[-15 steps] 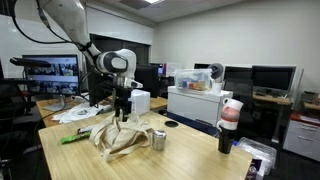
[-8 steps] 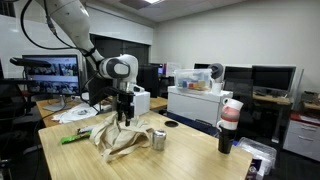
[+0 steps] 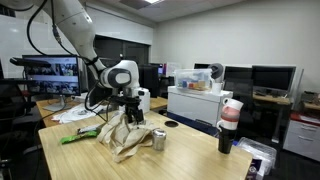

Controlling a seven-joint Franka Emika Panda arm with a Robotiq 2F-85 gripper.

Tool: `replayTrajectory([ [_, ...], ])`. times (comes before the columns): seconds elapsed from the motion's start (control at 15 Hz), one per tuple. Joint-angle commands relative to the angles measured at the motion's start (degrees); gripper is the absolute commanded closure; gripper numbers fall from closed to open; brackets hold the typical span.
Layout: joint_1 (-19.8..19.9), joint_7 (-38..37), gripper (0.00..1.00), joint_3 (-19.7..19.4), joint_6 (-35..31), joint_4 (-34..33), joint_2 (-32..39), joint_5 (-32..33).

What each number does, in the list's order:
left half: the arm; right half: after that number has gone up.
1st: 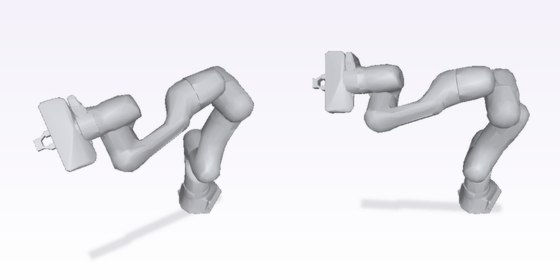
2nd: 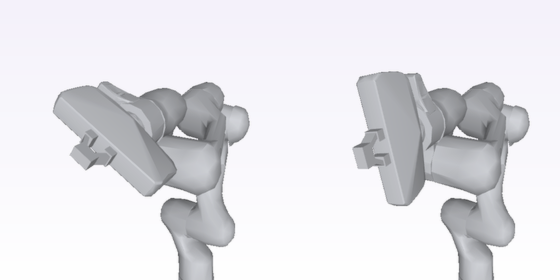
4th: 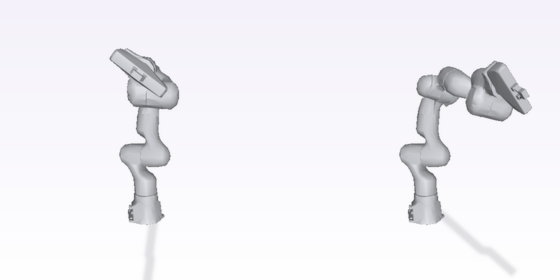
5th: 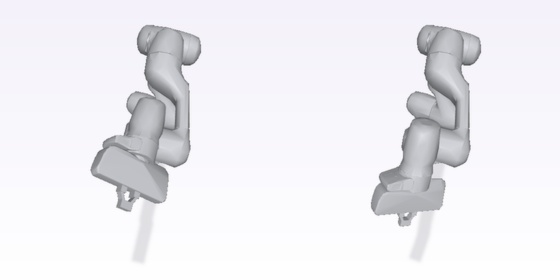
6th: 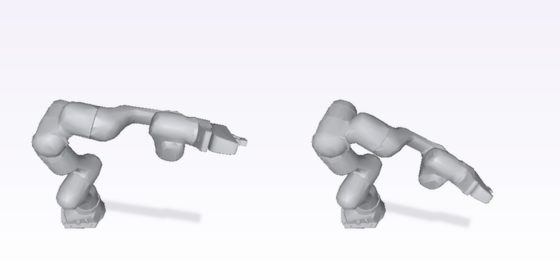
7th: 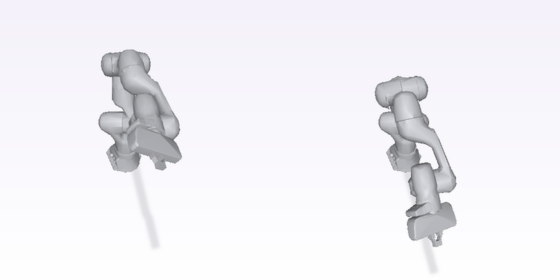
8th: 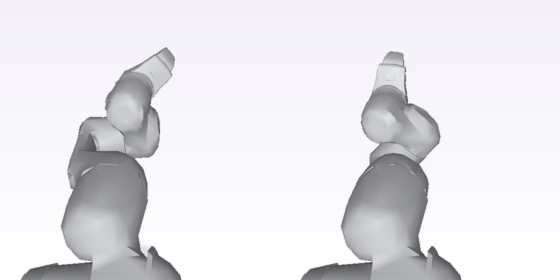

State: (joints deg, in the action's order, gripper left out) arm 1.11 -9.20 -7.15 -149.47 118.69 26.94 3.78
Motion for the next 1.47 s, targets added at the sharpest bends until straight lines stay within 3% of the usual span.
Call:
replayTrajectory([
  [0.0, -2.53, -5.59, 0.00, -4.13, -12.29, 0.67, 2.22, 3.40],
  [0.33, -11.16, -12.53, 0.00, -15.47, -28.75, 1.02, 6.33, 4.42],
  [0.47, -14.97, -11.91, 0.00, -19.47, -31.16, 1.67, 7.11, 1.45],
  [0.6, -15.85, -10.18, 0.00, -19.75, -27.90, 3.13, 4.97, -0.04],
  [0.8, -14.73, -8.29, 0.00, -17.56, -22.70, 4.91, 1.35, -0.51],
  [1.13, -8.81, -5.54, 0.00, -10.26, -14.89, 8.74, -8.19, -0.35],
  [1.4, -2.71, -2.72, 0.00, -3.54, -10.33, 10.62, -15.16, -3.83],
])
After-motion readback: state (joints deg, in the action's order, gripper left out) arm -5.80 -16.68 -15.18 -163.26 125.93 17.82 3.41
